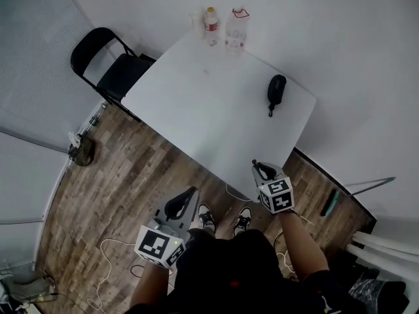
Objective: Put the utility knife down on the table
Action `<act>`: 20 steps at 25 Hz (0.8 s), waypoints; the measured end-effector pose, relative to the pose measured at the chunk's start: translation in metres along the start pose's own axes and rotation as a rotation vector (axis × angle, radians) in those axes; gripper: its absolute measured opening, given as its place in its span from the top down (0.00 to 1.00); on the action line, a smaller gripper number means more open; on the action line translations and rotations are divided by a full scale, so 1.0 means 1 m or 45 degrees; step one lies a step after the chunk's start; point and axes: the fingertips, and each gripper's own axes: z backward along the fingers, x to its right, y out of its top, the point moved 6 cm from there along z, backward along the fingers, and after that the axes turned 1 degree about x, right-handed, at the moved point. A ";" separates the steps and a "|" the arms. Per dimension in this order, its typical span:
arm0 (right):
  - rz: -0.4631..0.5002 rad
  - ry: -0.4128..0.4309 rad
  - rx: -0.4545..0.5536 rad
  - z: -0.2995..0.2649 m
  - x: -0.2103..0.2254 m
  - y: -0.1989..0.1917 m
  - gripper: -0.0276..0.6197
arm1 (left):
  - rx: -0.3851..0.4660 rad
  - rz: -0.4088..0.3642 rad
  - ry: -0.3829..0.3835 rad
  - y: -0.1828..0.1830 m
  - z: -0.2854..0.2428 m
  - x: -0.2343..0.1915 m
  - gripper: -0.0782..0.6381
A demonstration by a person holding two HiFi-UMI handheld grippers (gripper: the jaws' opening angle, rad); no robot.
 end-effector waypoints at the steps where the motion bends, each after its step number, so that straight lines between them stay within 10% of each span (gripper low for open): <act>1: -0.003 0.005 -0.029 -0.006 -0.001 -0.004 0.84 | -0.009 0.006 0.010 -0.001 0.002 -0.001 0.85; 20: 0.058 0.116 -0.362 -0.070 -0.005 -0.066 0.84 | -0.042 0.127 0.062 -0.018 -0.003 -0.010 0.85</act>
